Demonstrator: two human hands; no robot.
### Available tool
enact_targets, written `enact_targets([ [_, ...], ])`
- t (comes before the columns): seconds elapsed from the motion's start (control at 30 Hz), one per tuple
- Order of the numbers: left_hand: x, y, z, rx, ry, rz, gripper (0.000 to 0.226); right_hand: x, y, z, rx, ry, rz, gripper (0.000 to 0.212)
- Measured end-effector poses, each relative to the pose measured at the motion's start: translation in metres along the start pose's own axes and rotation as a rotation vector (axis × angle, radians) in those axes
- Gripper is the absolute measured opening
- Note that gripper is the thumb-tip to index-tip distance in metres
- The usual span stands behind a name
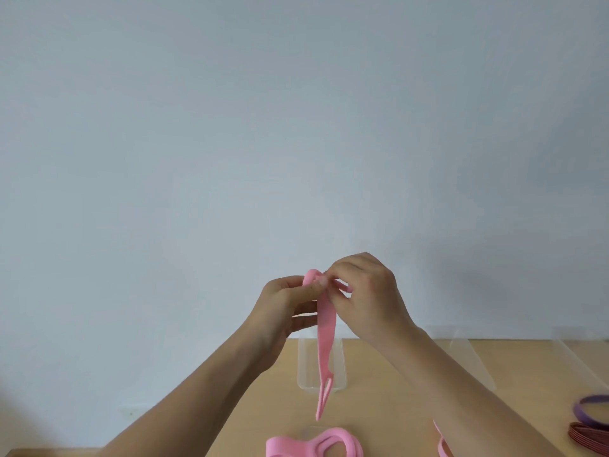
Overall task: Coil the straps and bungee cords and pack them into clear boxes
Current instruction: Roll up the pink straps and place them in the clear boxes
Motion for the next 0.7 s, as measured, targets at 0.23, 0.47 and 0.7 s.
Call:
enact_targets([
  [0.23,-0.001,0.006,-0.001,0.129,0.041,-0.030,0.032,0.006,0.000,0.007,-0.031,0.055,-0.022,0.018],
  [0.47,-0.005,0.008,-0.003,0.023,-0.029,0.032,0.027,0.010,0.006,0.011,-0.133,0.022,0.007,0.032],
  [0.7,-0.006,0.012,0.001,-0.137,-0.077,-0.103,0.017,0.003,0.007,0.000,-0.264,-0.213,0.108,0.016],
])
Point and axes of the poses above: each hand's wrist, its own x-axis away from the middle knuckle, its own y-axis out of the back of the hand, z = x × y, the point moved 7 cm from there along -x, towards the middle knuckle, and after that the axes turned 4 degrees about -y, right-handed, at the moved point
